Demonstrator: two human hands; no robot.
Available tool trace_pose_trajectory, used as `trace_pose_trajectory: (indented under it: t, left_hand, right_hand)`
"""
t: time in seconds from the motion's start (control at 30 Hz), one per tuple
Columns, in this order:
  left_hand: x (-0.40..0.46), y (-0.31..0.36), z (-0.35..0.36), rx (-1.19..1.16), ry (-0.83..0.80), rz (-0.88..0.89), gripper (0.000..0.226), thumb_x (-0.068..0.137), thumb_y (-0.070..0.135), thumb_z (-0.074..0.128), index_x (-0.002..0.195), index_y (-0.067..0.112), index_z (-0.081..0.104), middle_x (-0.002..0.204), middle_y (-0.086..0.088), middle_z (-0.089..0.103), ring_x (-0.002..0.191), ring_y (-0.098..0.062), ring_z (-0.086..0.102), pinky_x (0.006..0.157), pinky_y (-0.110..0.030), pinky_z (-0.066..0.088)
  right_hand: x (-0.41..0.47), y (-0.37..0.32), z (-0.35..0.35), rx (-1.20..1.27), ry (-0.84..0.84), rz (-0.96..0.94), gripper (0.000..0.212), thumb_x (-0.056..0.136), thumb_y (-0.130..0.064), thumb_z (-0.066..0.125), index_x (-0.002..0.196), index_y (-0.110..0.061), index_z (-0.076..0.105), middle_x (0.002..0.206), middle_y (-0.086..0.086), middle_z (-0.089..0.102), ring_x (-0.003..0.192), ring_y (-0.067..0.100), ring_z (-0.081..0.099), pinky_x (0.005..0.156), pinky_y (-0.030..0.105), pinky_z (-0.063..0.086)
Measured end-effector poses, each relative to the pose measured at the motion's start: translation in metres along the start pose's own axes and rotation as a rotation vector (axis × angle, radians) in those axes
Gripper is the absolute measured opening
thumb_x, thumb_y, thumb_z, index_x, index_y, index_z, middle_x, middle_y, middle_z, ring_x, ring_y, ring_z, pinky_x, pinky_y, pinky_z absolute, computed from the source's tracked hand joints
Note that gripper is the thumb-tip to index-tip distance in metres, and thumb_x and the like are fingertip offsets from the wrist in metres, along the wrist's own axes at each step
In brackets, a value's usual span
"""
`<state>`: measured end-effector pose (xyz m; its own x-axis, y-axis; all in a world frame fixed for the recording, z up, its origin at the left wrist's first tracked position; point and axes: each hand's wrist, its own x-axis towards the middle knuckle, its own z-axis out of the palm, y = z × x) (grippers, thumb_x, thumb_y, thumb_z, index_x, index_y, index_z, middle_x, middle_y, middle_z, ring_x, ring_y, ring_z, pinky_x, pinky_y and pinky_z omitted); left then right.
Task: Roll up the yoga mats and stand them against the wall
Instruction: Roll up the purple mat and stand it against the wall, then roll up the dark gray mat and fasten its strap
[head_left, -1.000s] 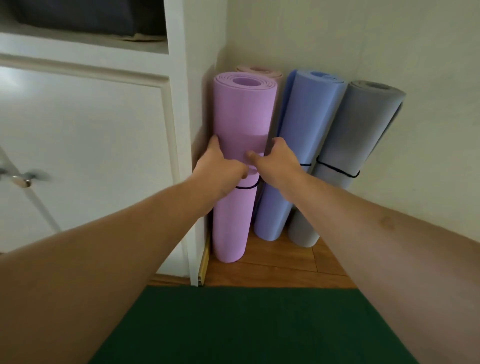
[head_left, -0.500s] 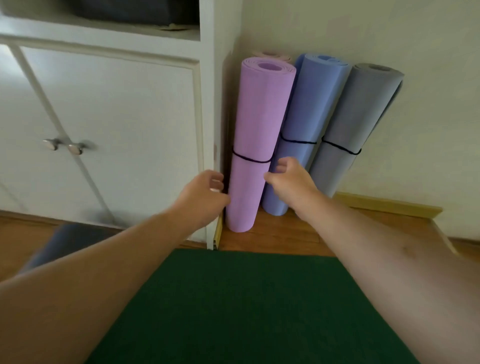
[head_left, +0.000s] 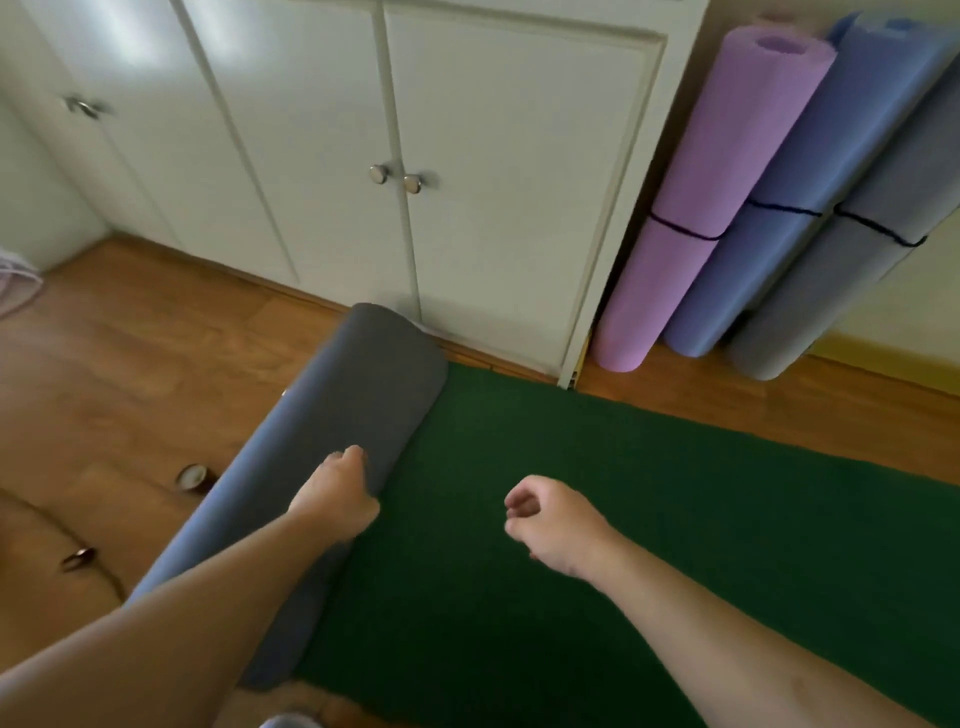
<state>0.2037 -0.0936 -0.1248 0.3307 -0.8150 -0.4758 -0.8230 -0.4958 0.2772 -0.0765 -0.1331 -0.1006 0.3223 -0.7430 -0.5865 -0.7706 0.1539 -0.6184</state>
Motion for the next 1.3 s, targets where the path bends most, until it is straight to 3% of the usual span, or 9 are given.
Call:
trace_pose_trajectory:
  t: [0.13, 0.27, 0.4, 0.5, 0.6, 0.77, 0.87, 1.0, 1.3]
  left_hand:
    - [0.027, -0.081, -0.003, 0.197, 0.045, -0.171, 0.08, 0.084, 0.035, 0.084, 0.146, 0.015, 0.037, 0.146, -0.013, 0.036, 0.135, -0.037, 0.045, 0.103, -0.049, 0.052]
    - [0.062, -0.135, -0.001, 0.279, -0.042, -0.333, 0.138, 0.064, 0.064, 0.092, 0.16, 0.027, -0.001, 0.164, -0.017, 0.003, 0.153, -0.044, 0.016, 0.115, -0.067, 0.032]
    - [0.091, -0.17, 0.0, 0.136, -0.118, -0.437, 0.168, 0.047, 0.07, 0.096, 0.163, 0.021, -0.015, 0.152, -0.023, 0.041, 0.135, -0.041, 0.051, 0.103, -0.058, 0.05]
    - [0.096, -0.176, -0.003, 0.209, -0.068, -0.362, 0.134, 0.055, 0.066, 0.095, 0.153, 0.011, 0.022, 0.11, -0.01, 0.063, 0.097, -0.03, 0.067, 0.08, -0.046, 0.061]
    - [0.095, -0.151, -0.025, 0.277, -0.02, -0.208, 0.081, 0.069, 0.051, 0.092, 0.126, 0.011, 0.05, 0.09, -0.002, 0.06, 0.08, -0.022, 0.062, 0.064, -0.035, 0.055]
    - [0.077, -0.073, -0.074, 0.13, 0.02, -0.043, 0.012, 0.082, 0.012, 0.065, 0.088, 0.004, 0.059, 0.083, -0.01, 0.059, 0.069, -0.024, 0.06, 0.047, -0.027, 0.042]
    - [0.045, -0.025, -0.096, -0.005, -0.011, 0.022, 0.016, 0.077, 0.016, 0.072, 0.084, 0.006, 0.061, 0.086, -0.016, 0.067, 0.08, -0.033, 0.065, 0.058, -0.033, 0.047]
    - [-0.018, 0.037, -0.115, -0.208, -0.025, 0.086, 0.021, 0.08, 0.018, 0.078, 0.091, 0.005, 0.067, 0.085, -0.015, 0.071, 0.074, -0.03, 0.069, 0.063, -0.038, 0.061]
    - [-0.179, 0.169, -0.117, -0.719, -0.087, 0.156, 0.038, 0.076, 0.029, 0.067, 0.107, 0.006, 0.072, 0.1, -0.016, 0.073, 0.093, -0.033, 0.073, 0.088, -0.051, 0.063]
  right_hand:
    - [0.031, -0.02, 0.076, -0.075, -0.149, -0.013, 0.029, 0.103, -0.023, 0.063, 0.131, -0.031, 0.06, 0.123, -0.011, 0.064, 0.105, 0.008, 0.065, 0.093, 0.032, 0.059]
    - [0.072, -0.049, 0.136, -0.105, -0.295, -0.064, 0.061, 0.102, -0.015, 0.059, 0.156, -0.039, 0.042, 0.148, -0.007, 0.053, 0.108, 0.016, 0.067, 0.08, 0.029, 0.059]
    - [0.116, -0.088, 0.196, -0.072, -0.37, -0.094, 0.081, 0.099, -0.017, 0.059, 0.167, -0.039, 0.019, 0.165, 0.001, 0.041, 0.123, 0.027, 0.064, 0.094, 0.038, 0.059]
    - [0.139, -0.109, 0.23, 0.007, -0.385, -0.01, 0.092, 0.098, -0.026, 0.065, 0.17, -0.031, 0.008, 0.168, 0.008, 0.036, 0.144, 0.033, 0.048, 0.115, 0.044, 0.047]
    - [0.144, -0.118, 0.236, 0.273, -0.396, 0.18, 0.102, 0.096, -0.035, 0.073, 0.17, -0.028, 0.004, 0.17, 0.007, 0.032, 0.148, 0.037, 0.042, 0.11, 0.053, 0.051]
    - [0.115, -0.119, 0.196, 0.603, -0.416, 0.298, 0.125, 0.082, -0.054, 0.086, 0.169, -0.034, -0.001, 0.17, 0.009, 0.03, 0.146, 0.044, 0.041, 0.105, 0.068, 0.049]
    - [0.082, -0.113, 0.154, 0.779, -0.419, 0.24, 0.116, 0.068, -0.052, 0.093, 0.162, -0.034, 0.028, 0.158, 0.008, 0.048, 0.141, 0.043, 0.048, 0.107, 0.073, 0.045]
    - [0.019, -0.095, 0.079, 0.957, -0.48, 0.057, 0.067, 0.075, -0.05, 0.086, 0.136, -0.029, 0.067, 0.136, 0.011, 0.063, 0.127, 0.037, 0.059, 0.109, 0.063, 0.046]
    - [-0.14, -0.078, -0.043, 0.582, -0.163, -0.033, 0.115, 0.056, -0.053, 0.099, 0.15, -0.055, 0.034, 0.145, -0.005, 0.058, 0.134, 0.031, 0.051, 0.113, 0.07, 0.039]
